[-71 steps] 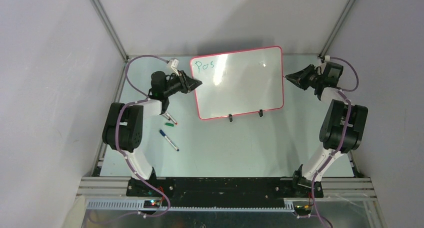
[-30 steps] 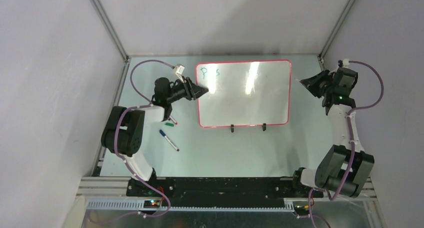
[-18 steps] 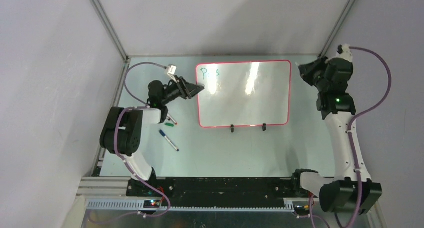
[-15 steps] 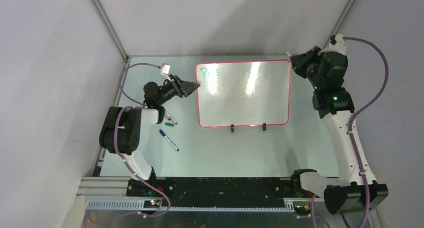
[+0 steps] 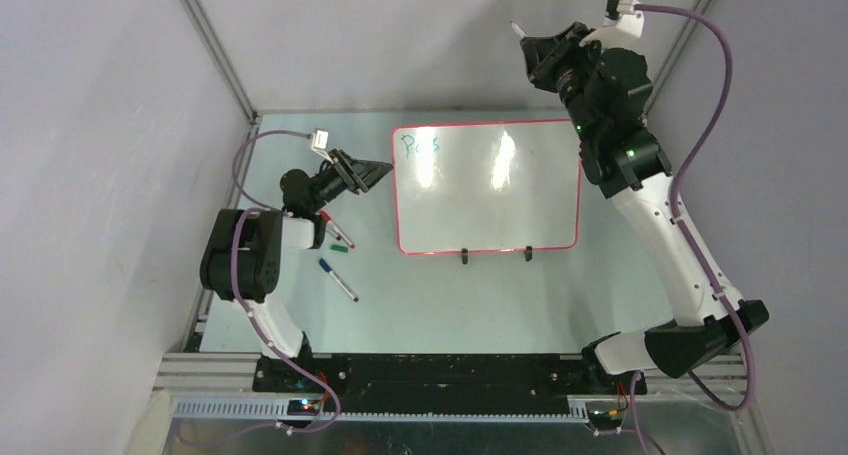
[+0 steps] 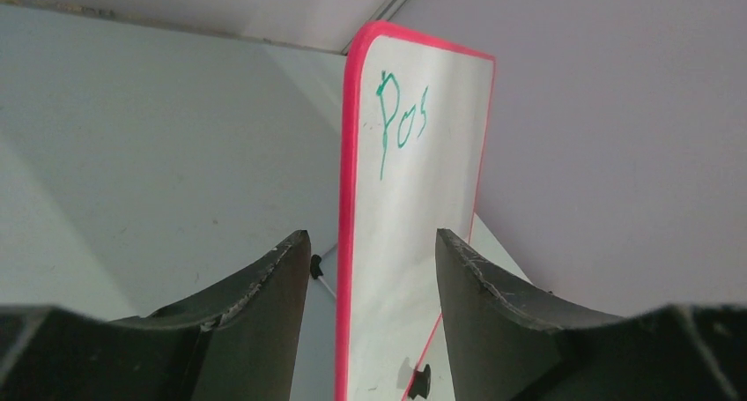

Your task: Write a sentence on the whiteboard

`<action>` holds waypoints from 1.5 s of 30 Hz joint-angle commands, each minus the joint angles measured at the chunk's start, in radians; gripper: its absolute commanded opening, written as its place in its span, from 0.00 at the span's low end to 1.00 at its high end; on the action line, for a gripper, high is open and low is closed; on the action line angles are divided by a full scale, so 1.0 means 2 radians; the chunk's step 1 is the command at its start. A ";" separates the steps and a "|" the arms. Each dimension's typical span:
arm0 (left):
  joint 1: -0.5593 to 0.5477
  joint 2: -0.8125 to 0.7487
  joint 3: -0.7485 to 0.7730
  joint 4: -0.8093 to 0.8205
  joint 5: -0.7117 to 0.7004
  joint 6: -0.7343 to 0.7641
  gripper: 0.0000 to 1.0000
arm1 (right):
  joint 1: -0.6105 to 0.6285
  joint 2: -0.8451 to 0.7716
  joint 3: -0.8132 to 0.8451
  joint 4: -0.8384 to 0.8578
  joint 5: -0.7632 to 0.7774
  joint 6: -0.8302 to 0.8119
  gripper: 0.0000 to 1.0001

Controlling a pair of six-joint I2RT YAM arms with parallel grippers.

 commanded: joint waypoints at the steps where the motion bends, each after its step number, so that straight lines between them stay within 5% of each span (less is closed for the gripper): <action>1: -0.001 -0.050 -0.014 -0.052 -0.020 0.067 0.60 | 0.003 0.010 0.003 0.036 0.022 -0.024 0.00; 8: -0.007 -0.107 -0.043 -0.108 -0.074 0.127 0.66 | -0.001 -0.012 -0.023 -0.004 0.035 -0.041 0.00; 18: -0.011 -0.172 -0.085 -0.142 -0.133 0.176 0.80 | 0.008 -0.031 -0.127 0.045 0.039 -0.045 0.00; 20: -0.011 -0.194 -0.097 -0.153 -0.159 0.190 0.91 | 0.013 -0.030 -0.124 0.043 0.040 -0.050 0.00; 27: -0.015 -0.299 -0.144 -0.204 -0.313 0.236 0.99 | 0.024 -0.052 -0.136 0.041 0.063 -0.069 0.00; 35: -0.013 -0.327 -0.185 -0.164 -0.478 0.179 0.99 | 0.024 -0.066 -0.146 0.042 0.071 -0.087 0.00; 45: 0.002 -0.291 -0.171 -0.173 -0.357 0.183 0.99 | 0.012 -0.065 -0.155 0.043 0.044 -0.084 0.00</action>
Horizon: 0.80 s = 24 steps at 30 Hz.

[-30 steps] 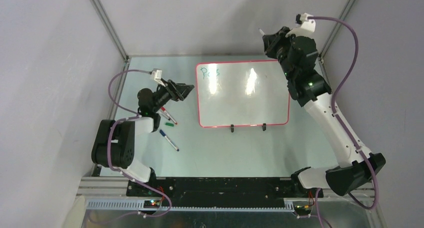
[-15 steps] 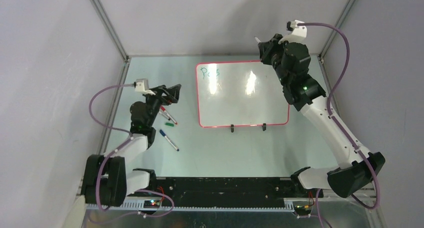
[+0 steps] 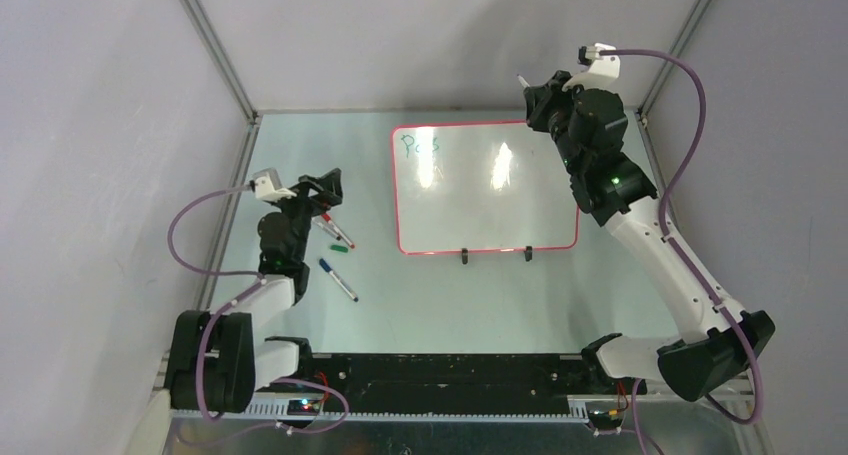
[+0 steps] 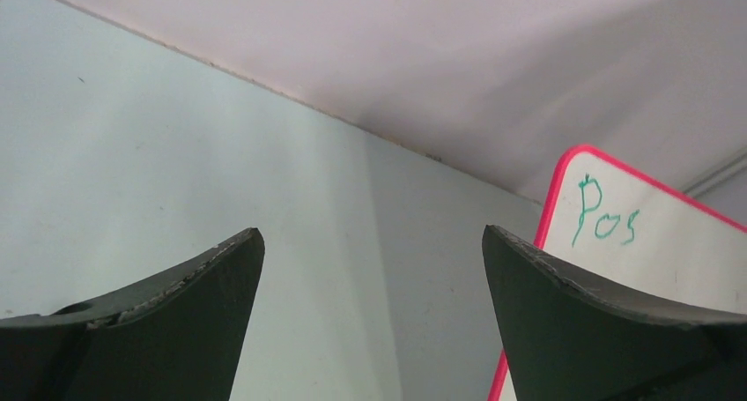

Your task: Write a sentence on the whiteboard

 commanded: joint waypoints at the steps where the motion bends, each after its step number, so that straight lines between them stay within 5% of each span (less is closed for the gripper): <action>1: -0.012 0.032 0.034 -0.002 0.054 0.012 0.98 | -0.006 -0.008 0.000 0.023 -0.020 -0.004 0.00; 7: -0.040 0.126 0.076 0.067 0.194 -0.005 0.94 | 0.005 0.025 0.001 0.027 -0.080 -0.026 0.00; 13: -0.043 0.232 0.101 0.234 0.295 -0.093 0.85 | 0.020 0.078 0.029 0.015 -0.126 -0.039 0.00; 24: -0.050 0.293 0.159 0.216 0.354 -0.109 0.70 | 0.088 0.149 0.071 -0.016 -0.087 -0.095 0.00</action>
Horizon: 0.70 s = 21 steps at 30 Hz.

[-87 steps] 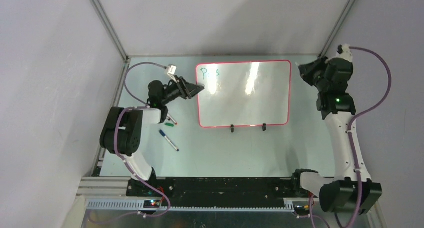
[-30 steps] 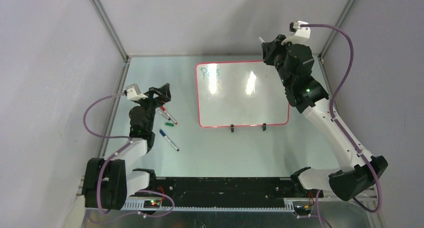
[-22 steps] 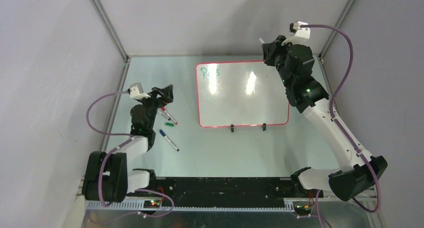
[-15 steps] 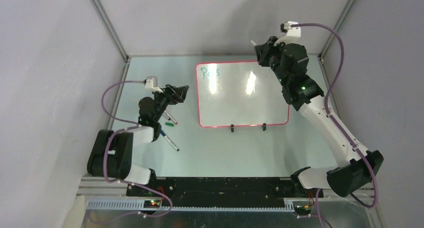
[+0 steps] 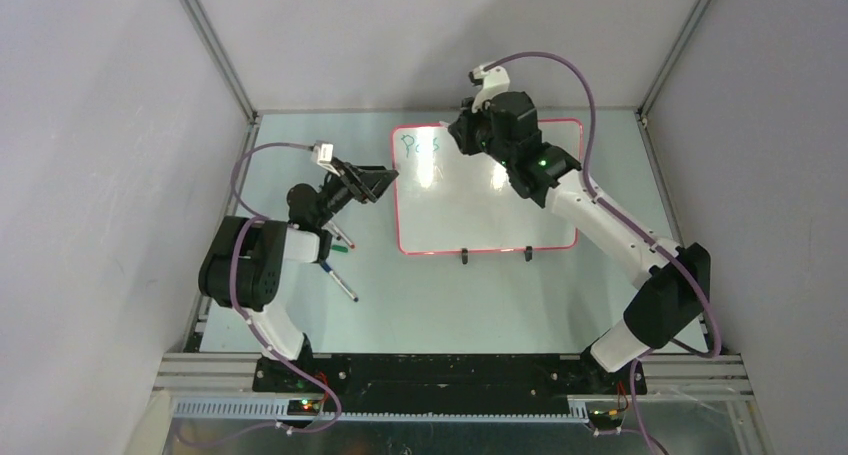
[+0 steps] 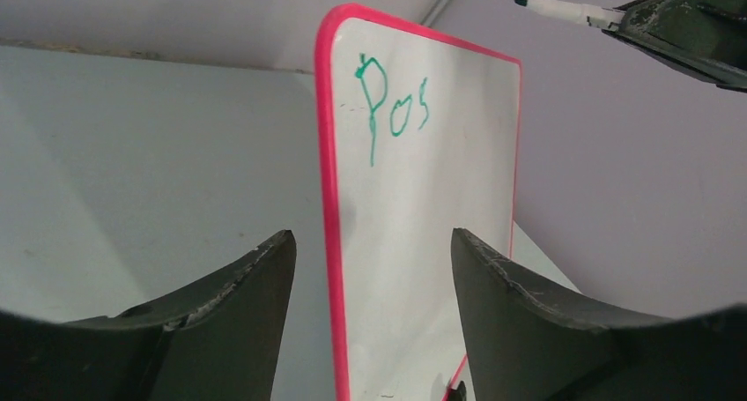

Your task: Write a sentence on the whiteboard

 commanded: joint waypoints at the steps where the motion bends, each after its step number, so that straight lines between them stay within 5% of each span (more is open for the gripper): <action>1: -0.009 0.021 0.035 0.013 0.050 -0.011 0.65 | 0.019 0.009 0.030 0.006 0.024 -0.029 0.00; 14: -0.012 0.053 0.068 0.015 0.083 -0.039 0.29 | 0.043 0.013 0.005 0.034 0.099 -0.057 0.00; 17: -0.012 0.057 0.072 0.009 0.083 -0.039 0.29 | 0.048 0.011 0.000 0.041 0.109 -0.061 0.00; 21: -0.012 0.059 0.075 -0.008 0.080 -0.031 0.40 | 0.048 0.011 0.000 0.041 0.111 -0.062 0.00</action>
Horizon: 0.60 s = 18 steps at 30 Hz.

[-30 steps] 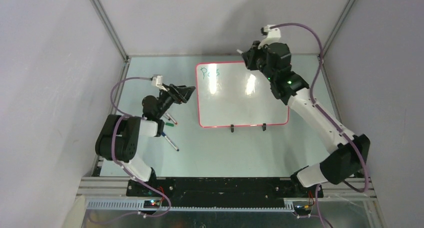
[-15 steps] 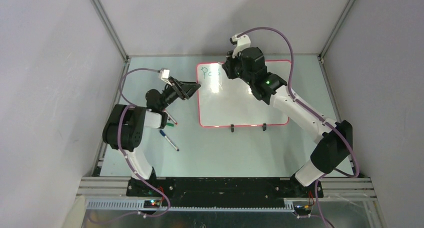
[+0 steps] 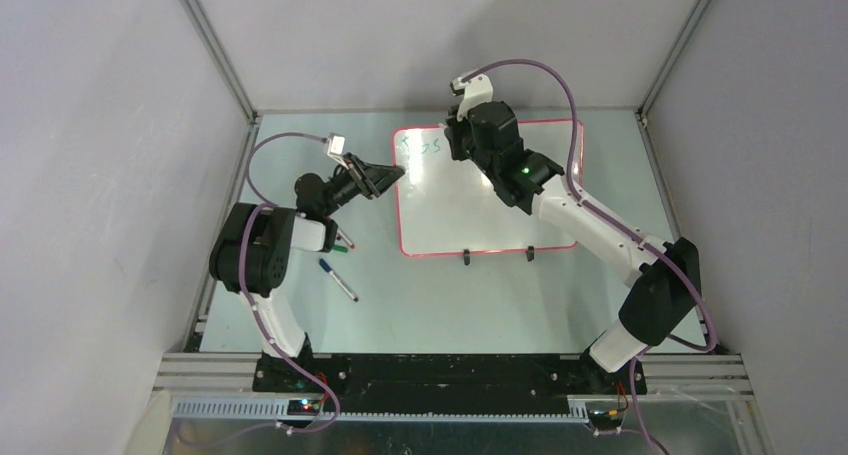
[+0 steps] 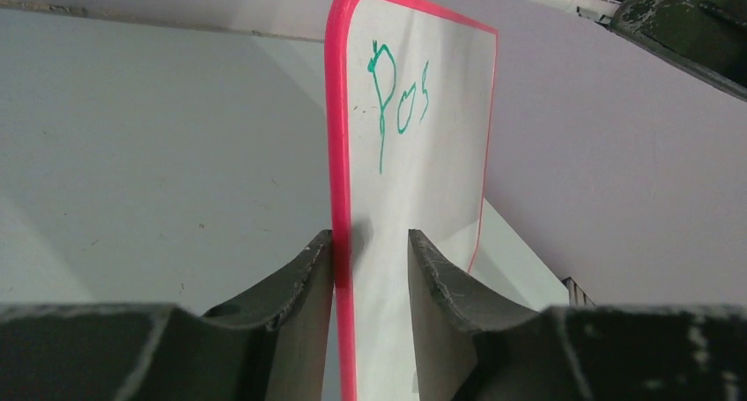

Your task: Write a sentence on the whiteboard

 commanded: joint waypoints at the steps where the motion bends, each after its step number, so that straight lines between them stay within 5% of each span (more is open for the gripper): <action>1: -0.005 0.003 0.019 -0.015 0.017 0.005 0.40 | 0.002 -0.008 0.001 0.025 0.022 -0.011 0.00; 11: -0.006 0.004 0.030 -0.057 0.016 0.021 0.29 | 0.002 -0.009 -0.009 0.020 0.031 -0.009 0.00; 18: -0.007 0.003 0.033 -0.071 0.017 0.026 0.02 | 0.010 -0.001 -0.010 0.025 0.031 -0.015 0.00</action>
